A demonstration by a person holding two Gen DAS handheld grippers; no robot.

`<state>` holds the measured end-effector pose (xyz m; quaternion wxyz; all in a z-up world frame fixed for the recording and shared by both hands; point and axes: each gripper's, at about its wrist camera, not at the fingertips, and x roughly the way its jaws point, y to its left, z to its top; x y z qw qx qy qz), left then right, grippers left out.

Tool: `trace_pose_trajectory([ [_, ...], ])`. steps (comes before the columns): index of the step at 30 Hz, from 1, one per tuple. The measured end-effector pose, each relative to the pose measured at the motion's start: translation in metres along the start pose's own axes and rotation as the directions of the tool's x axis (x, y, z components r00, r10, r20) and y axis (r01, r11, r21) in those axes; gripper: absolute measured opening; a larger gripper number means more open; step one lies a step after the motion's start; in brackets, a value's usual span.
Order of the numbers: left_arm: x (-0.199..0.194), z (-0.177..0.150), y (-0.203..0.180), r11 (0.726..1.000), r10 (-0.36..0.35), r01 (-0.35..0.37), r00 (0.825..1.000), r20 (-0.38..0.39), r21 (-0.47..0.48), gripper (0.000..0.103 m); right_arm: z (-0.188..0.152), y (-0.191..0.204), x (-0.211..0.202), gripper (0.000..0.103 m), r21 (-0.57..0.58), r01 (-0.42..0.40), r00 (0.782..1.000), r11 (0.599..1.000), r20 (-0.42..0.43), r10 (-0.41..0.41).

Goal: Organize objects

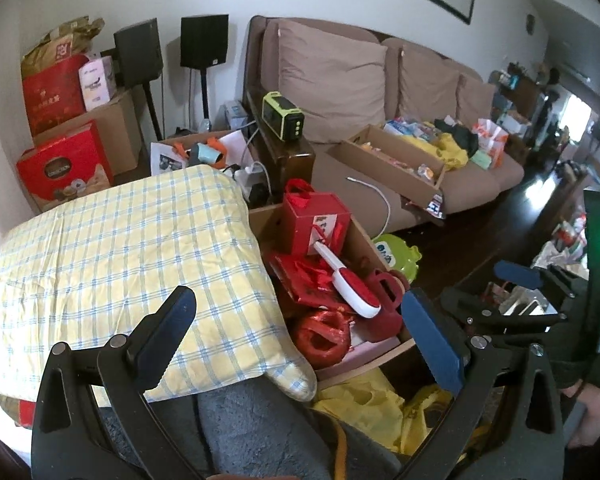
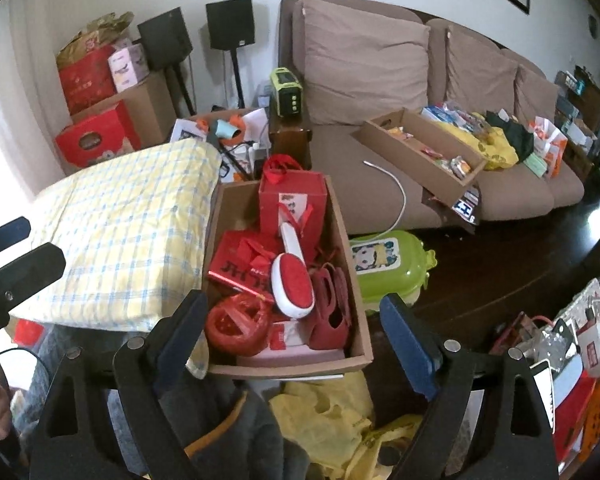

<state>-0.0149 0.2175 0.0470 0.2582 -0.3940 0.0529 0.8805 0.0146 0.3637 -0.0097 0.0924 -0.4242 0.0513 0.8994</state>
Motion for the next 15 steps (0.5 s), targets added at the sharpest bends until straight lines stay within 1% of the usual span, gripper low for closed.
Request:
trace_pose_trajectory([
  [3,-0.0016,0.0003,0.001,1.0,0.011,-0.011,1.0,0.001,-0.002,0.103,-0.0002,0.0043,-0.0004,0.089,-0.01,-0.012,1.0,1.0,0.002,0.012],
  [7,-0.0038,0.0001,0.0018,1.0,0.008,-0.008,1.0,0.006,-0.015,0.103,-0.0009,0.0049,0.0012,0.089,-0.017,-0.026,1.0,1.0,0.003,0.026],
  [11,-0.0064,0.0006,-0.0011,1.0,0.009,-0.009,1.0,0.007,-0.004,0.103,-0.0008,0.0058,0.0064,0.089,-0.022,-0.026,1.0,0.999,-0.013,0.026],
  [15,-0.0088,0.0008,-0.0017,1.0,-0.014,0.014,1.0,-0.001,-0.015,0.103,-0.001,0.008,0.0063,0.089,-0.026,-0.034,0.999,0.999,-0.013,0.033],
])
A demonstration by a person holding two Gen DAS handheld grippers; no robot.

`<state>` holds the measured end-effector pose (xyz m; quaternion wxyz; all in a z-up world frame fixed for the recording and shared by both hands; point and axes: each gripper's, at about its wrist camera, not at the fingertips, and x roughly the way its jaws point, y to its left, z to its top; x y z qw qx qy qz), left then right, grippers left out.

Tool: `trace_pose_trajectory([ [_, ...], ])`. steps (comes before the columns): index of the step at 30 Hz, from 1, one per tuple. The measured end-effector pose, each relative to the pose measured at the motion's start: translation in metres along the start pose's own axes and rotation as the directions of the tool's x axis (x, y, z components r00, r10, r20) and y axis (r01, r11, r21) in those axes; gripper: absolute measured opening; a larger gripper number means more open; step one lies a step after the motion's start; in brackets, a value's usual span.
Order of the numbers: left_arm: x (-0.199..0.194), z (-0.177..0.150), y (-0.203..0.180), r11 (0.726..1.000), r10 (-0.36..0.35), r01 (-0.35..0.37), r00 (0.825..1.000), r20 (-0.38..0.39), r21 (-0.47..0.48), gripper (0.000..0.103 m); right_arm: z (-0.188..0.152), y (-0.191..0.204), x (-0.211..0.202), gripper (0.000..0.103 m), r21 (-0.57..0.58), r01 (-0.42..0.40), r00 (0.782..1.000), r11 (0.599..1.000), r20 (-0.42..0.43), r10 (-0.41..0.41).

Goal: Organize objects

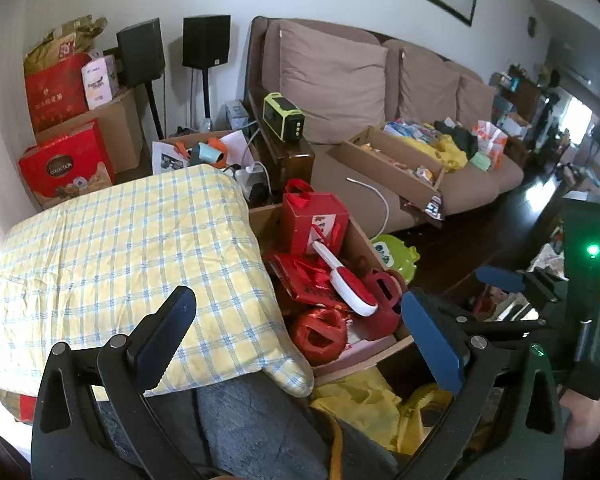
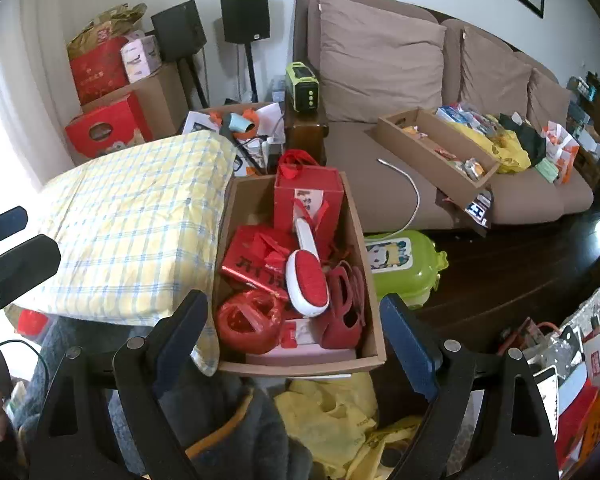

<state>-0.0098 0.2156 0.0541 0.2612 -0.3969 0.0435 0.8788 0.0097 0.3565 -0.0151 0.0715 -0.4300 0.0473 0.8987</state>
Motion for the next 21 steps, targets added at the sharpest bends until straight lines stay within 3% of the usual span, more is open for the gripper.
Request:
trace_pose_trajectory([
  [14,-0.009,-0.002,-0.011,0.999,-0.026,0.026,1.0,0.004,0.032,0.103,0.0,-0.004,-0.002,0.089,0.01,-0.01,1.0,1.0,0.004,0.01],
  [21,-0.008,-0.004,-0.015,0.997,0.004,-0.004,1.0,0.0,0.072,0.103,0.0,-0.003,-0.002,0.089,0.009,-0.011,1.0,1.0,-0.001,0.011],
])
